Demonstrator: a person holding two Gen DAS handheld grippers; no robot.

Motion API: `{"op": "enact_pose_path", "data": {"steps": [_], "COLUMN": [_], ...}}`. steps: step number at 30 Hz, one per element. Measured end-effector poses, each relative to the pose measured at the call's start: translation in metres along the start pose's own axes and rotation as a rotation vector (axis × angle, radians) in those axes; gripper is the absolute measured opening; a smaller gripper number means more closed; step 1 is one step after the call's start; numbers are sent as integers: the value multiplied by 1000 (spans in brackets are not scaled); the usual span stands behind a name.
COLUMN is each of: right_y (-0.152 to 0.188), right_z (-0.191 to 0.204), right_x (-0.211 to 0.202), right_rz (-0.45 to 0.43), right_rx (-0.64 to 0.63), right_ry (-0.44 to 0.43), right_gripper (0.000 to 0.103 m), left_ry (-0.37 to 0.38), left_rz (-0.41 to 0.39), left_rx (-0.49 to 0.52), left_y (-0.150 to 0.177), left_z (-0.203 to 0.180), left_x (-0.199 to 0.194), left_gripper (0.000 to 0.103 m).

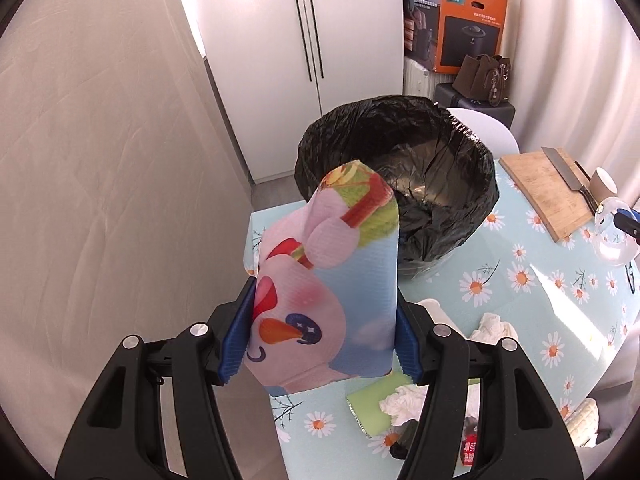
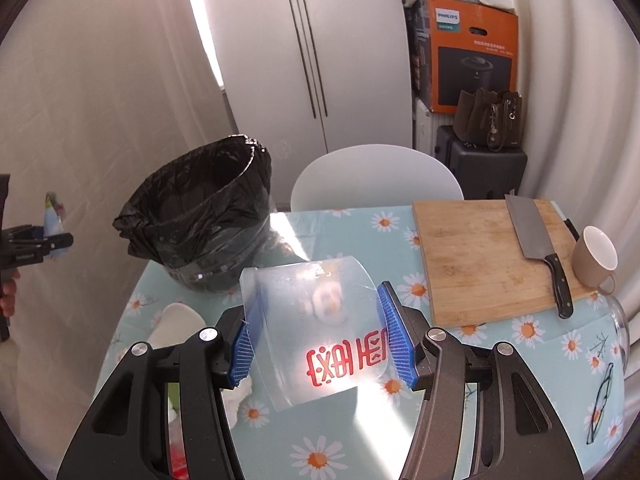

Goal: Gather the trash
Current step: 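Carry the mask and clear cup over the black bin and open both tools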

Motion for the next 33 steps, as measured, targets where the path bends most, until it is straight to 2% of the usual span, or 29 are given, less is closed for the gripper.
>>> {"op": "enact_pose_path", "data": {"steps": [5, 6, 7, 10, 19, 26, 33], "right_y": [-37, -44, -50, -59, -83, -112, -121], "right_z": [15, 21, 27, 52, 112, 148, 174], "right_x": [0, 1, 4, 18, 59, 84, 114], "right_rz": [-15, -23, -29, -13, 4, -10, 10], "right_rx": [1, -14, -31, -70, -127, -191, -253], "right_ry": [-47, -44, -47, -107, -210, -234, -233], "right_gripper": [36, 31, 17, 7, 4, 4, 4], "left_ry": [45, 43, 51, 78, 132, 173, 195], "left_rz": [-10, -11, -13, -18, -8, -14, -8], "left_rx": [21, 28, 32, 30, 45, 53, 72], "left_y": [-29, -35, -40, -53, -81, -100, -109], "left_z": [-7, -8, -9, -11, -14, -15, -10], "left_x": [14, 18, 21, 37, 72, 93, 117], "left_gripper": [61, 61, 62, 62, 62, 62, 63]}}
Point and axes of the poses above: each gripper's, at about its wrist camera, not at the fingertips, and x roughly the way its jaws point, z to its left, y to its underside, the point moved 7 cm from there along x, roughly the way its jaws point, and after that the axes turned 13 degrees about y, right-handed, at the moved point
